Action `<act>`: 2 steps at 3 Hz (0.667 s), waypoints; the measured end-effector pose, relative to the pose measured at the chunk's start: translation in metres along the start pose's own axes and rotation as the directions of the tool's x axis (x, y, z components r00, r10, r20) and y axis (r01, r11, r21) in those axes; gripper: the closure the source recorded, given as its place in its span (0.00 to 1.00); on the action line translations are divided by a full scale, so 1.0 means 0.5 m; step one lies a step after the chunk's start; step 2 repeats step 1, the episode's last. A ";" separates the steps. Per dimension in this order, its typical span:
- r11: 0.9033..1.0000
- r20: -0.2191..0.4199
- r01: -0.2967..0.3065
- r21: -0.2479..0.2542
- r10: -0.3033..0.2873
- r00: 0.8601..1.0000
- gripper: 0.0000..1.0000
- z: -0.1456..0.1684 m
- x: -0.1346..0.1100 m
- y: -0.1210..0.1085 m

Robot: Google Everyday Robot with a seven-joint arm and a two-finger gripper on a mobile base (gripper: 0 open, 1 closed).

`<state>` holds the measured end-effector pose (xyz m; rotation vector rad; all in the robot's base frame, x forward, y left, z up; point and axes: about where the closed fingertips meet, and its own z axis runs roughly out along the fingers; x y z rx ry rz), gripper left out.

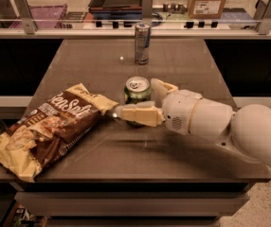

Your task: Move green can near brown chip bag

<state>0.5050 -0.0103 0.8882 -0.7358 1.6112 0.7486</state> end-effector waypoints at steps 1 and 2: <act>1.000 0.000 0.000 0.000 0.000 1.000 0.00 0.000 0.000 0.000; 1.000 0.000 0.000 0.000 0.000 1.000 0.00 0.000 0.000 0.000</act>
Offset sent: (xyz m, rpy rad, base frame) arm 0.0000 0.0000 0.0000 0.0000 0.0000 0.0000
